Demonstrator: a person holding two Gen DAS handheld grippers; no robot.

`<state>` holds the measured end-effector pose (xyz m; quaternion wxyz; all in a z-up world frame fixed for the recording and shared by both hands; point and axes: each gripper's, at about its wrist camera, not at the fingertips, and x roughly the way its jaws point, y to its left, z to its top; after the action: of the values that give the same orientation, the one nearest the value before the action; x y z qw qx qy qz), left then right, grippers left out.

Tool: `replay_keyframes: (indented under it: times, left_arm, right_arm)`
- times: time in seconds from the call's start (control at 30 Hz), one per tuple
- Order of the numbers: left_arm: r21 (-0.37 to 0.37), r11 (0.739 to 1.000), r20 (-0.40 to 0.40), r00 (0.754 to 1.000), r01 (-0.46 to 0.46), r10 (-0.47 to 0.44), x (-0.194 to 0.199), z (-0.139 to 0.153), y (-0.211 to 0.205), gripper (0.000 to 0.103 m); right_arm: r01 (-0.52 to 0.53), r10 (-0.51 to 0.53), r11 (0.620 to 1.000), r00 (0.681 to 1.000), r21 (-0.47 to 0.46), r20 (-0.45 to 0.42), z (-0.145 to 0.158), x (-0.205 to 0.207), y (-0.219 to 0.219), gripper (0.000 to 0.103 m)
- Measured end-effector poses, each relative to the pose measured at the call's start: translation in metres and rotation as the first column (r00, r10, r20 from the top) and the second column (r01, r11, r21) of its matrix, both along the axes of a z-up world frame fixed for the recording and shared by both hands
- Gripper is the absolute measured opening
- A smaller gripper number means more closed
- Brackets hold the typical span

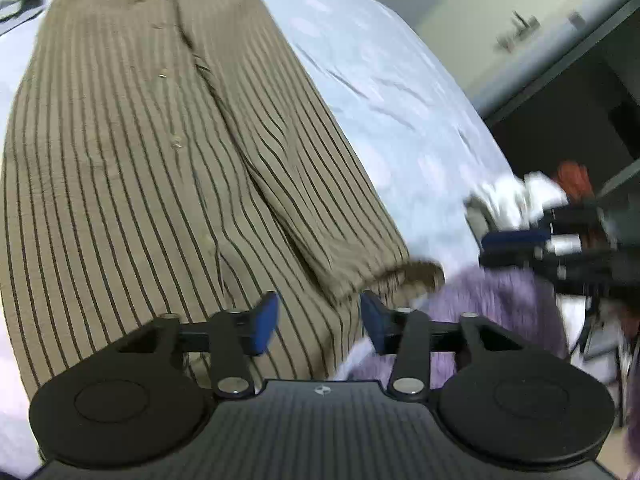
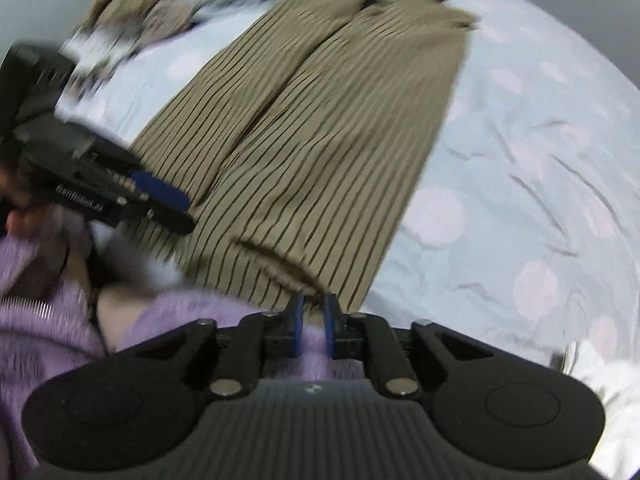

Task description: Fold clothes

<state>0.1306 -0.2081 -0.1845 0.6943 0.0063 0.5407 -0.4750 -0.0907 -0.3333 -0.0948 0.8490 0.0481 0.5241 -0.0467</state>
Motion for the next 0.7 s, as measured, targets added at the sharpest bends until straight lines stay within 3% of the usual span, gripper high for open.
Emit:
replay_keyframes:
  times: [0.13, 0.2, 0.43, 0.5, 0.63, 0.7]
  left_arm:
    - [-0.009, 0.999, -0.061, 0.997, -0.052, 0.051, 0.010, -0.009, -0.015, 0.048]
    - [-0.009, 0.998, -0.093, 0.994, -0.064, 0.062, 0.013, -0.015, -0.024, 0.048]
    - [0.037, 0.997, -0.145, 0.986, -0.074, 0.078, 0.018, -0.037, -0.054, 0.048]
    - [0.031, 0.996, -0.169, 0.982, -0.079, 0.083, 0.019, -0.044, -0.059, 0.043]
    - [0.009, 0.998, -0.178, 0.982, -0.065, 0.065, 0.018, -0.048, -0.064, 0.005]
    - [-0.005, 0.998, -0.161, 0.985, -0.061, 0.060, 0.017, -0.043, -0.062, 0.002]
  right_arm:
    - [0.136, -0.136, 0.991, 0.988, 0.006, 0.073, -0.009, -0.007, -0.001, 0.033]
    - [0.161, -0.160, 0.987, 0.985, -0.013, 0.070, -0.016, -0.008, 0.001, 0.041]
    - [0.105, -0.107, 0.993, 0.994, -0.052, -0.020, -0.047, 0.008, 0.000, 0.044]
    - [0.093, -0.094, 0.995, 0.994, -0.038, -0.052, -0.056, 0.015, -0.005, 0.044]
    - [0.046, -0.046, 0.999, 0.992, -0.007, -0.114, -0.071, 0.022, -0.007, 0.043]
    - [0.033, -0.033, 0.999, 0.991, 0.000, -0.128, -0.075, 0.024, -0.005, 0.031]
